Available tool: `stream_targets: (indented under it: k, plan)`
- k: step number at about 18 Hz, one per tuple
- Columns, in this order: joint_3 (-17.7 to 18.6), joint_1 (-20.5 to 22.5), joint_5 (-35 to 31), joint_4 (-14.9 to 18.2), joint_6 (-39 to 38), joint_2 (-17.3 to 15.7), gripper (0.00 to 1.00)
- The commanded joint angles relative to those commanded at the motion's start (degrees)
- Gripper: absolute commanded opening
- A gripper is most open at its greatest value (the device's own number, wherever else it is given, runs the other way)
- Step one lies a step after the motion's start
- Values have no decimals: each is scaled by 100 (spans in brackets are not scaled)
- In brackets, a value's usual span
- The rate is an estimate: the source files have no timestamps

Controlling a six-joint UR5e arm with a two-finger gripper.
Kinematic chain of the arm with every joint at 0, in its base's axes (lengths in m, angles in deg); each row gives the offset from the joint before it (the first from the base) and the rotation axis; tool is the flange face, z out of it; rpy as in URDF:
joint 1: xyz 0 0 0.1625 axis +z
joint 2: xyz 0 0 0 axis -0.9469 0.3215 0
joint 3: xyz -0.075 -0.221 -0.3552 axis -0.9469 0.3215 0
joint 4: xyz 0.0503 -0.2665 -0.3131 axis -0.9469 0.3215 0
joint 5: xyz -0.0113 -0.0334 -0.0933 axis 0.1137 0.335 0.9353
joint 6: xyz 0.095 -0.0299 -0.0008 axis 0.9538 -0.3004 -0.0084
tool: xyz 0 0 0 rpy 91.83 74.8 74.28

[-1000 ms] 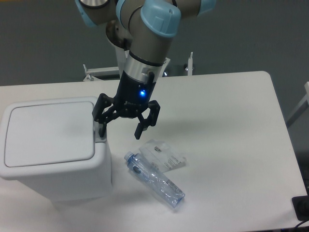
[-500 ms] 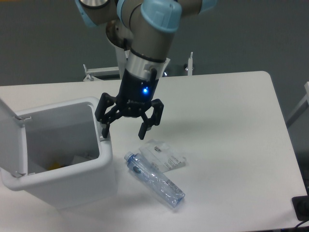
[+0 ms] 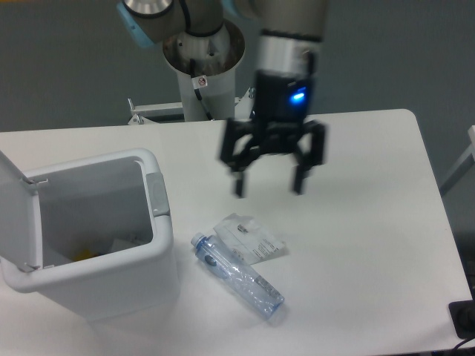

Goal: Open the trash can
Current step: 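Raise the gripper away from the open trash can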

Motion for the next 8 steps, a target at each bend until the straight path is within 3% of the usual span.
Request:
stream_targets:
  k: [3, 6, 8]
  plan:
    - [44, 45, -467, 132, 861, -17, 100]
    - [228, 10, -1361, 719, 2177, -70, 100]
    - [299, -86, -1742, 791, 2560, -70, 100]
